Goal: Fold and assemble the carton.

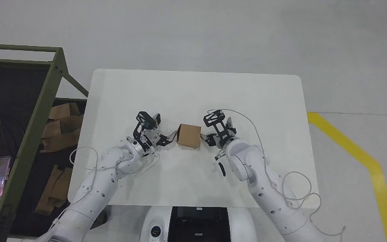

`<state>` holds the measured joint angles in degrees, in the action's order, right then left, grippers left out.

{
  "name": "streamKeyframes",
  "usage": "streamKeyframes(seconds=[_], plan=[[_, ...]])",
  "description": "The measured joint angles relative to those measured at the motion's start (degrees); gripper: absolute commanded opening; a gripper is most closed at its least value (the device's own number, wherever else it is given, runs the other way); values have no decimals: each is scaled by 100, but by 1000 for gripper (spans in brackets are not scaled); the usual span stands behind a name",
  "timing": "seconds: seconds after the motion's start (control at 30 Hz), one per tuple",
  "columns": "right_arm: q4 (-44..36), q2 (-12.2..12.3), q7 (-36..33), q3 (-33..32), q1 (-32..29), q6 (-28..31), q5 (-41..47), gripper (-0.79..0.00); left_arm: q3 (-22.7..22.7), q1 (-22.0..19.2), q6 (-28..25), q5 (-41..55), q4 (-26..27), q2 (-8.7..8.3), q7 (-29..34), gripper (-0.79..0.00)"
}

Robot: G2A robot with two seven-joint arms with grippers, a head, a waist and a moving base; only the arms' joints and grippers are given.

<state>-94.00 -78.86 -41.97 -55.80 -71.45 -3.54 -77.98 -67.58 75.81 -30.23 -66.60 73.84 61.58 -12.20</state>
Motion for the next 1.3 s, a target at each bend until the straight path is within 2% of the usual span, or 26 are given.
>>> streamKeyframes(seconds=[0.17,0.43,0.57,0.9,1.13,1.3], plan=[[-17,-6,19,-20,-23,8,-6,0,-75,98,189,138,121,12,7,0],[-51,-22,-1,-42,-54,-36,-16,0,-144,279,1051,360,412,74,165,0],[-58,-28,-8,-68,-65,-52,-1,0,-196,323,1213,483,494,90,325,0],[-372,-39,-45,-111,-330,-454,-137,0,-89,589,2012,679,800,204,177,0],[-35,-50,238,-87,-487,-430,-107,0,8,576,2069,592,820,256,166,0],[-204,-67,332,-24,-468,-525,-332,0,-37,591,2174,571,854,278,184,0]])
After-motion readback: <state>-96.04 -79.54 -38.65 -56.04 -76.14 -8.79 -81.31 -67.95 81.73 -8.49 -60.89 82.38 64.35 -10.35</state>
